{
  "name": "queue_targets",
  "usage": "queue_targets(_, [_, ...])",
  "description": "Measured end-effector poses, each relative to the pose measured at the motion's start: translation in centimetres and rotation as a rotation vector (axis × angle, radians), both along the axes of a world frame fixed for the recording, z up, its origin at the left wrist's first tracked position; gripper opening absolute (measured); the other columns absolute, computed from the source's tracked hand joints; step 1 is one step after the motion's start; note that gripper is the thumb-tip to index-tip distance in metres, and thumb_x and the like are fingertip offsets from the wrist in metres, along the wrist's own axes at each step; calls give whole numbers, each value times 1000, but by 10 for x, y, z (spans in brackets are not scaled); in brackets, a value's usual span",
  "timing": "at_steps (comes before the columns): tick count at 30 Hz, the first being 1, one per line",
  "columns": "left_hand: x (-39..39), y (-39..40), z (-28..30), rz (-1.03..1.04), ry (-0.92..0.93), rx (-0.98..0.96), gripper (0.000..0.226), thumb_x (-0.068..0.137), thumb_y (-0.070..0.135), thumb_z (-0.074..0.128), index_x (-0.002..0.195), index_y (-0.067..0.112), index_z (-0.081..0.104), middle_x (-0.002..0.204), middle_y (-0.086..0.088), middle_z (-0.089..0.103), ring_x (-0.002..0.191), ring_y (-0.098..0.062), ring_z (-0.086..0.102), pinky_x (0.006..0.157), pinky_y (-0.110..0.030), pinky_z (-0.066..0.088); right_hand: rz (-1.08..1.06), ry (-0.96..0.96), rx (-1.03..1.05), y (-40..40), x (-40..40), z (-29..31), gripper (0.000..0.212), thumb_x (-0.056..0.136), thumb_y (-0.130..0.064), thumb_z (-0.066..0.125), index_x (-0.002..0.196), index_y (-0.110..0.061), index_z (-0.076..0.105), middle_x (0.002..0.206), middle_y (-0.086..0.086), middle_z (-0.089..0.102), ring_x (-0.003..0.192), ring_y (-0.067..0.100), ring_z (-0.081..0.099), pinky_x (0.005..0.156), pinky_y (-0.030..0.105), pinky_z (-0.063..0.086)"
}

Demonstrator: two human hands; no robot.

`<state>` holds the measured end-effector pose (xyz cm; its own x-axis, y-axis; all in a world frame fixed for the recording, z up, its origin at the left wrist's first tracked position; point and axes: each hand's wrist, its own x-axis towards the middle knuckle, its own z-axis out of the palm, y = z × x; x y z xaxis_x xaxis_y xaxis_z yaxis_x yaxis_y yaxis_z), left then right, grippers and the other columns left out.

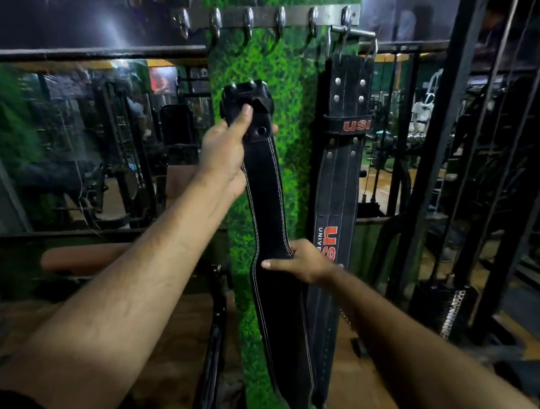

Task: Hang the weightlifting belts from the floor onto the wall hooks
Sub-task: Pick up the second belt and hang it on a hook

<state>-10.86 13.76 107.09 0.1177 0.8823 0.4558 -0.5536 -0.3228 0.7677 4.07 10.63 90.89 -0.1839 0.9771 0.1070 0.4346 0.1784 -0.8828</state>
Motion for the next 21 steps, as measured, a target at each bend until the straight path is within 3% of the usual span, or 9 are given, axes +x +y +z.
queue_targets(2, [-5,4,-3,55,39,-5,16,104,23,54,99,11,64,70,-8,75,62,-17,71,56,-26,55,90,-10,52,-1,-7,33,13,86,-25,80,81,-22,68,68,-12,71,64,-1,66,63,18,55])
queue_targets(4, [-8,9,-5,71,41,-21,17,105,24,54,102,10,62,70,-9,75,59,-17,70,53,-25,54,116,123,196,5,-26,64,21,88,-11,78,74,-20,65,60,-16,67,57,-6,61,58,11,48])
queue_targets(8, [-14,10,5,8,-104,-38,14,104,18,54,102,6,62,68,-5,74,59,-17,72,53,-26,56,16,294,332,25,-38,50,23,80,-7,84,69,-19,68,65,-14,65,58,-1,57,57,17,49])
queue_targets(10, [-19,11,8,-1,-139,-49,13,103,15,56,105,4,62,69,-7,74,59,-20,72,53,-28,57,-43,242,264,27,-35,19,18,76,-20,88,75,-11,73,73,-7,71,63,5,61,60,24,54])
queue_targets(12, [-25,16,3,29,-128,-90,15,102,16,58,106,2,63,69,-9,73,58,-21,72,53,-28,56,-137,72,200,36,-29,-17,45,68,-48,90,80,-8,73,75,0,75,64,8,62,61,39,58])
queue_targets(14, [-28,22,-5,50,-125,-152,22,101,17,60,115,-1,63,75,-12,72,58,-22,72,51,-29,56,-204,5,132,35,-29,-42,56,62,-62,88,83,-12,73,71,-2,74,60,7,62,57,42,59])
queue_targets(16, [-31,26,-16,69,-113,-201,27,101,17,60,123,0,60,80,-14,71,57,-22,72,50,-29,56,-234,4,70,33,-30,-58,53,63,-58,89,89,-14,74,83,-4,77,73,9,72,69,44,64])
queue_targets(19, [-38,30,-27,74,-97,-212,20,101,17,60,116,3,60,70,-10,74,56,-21,72,50,-29,56,-199,-48,15,27,-35,-66,37,70,-41,91,95,-18,74,94,-5,78,86,12,75,80,32,63])
queue_targets(21, [-45,37,-30,89,-109,-206,15,101,16,61,108,3,62,67,-9,74,56,-21,72,50,-29,56,-218,18,27,25,-43,-65,53,67,-51,91,101,-14,75,100,-2,78,92,13,75,85,35,62])
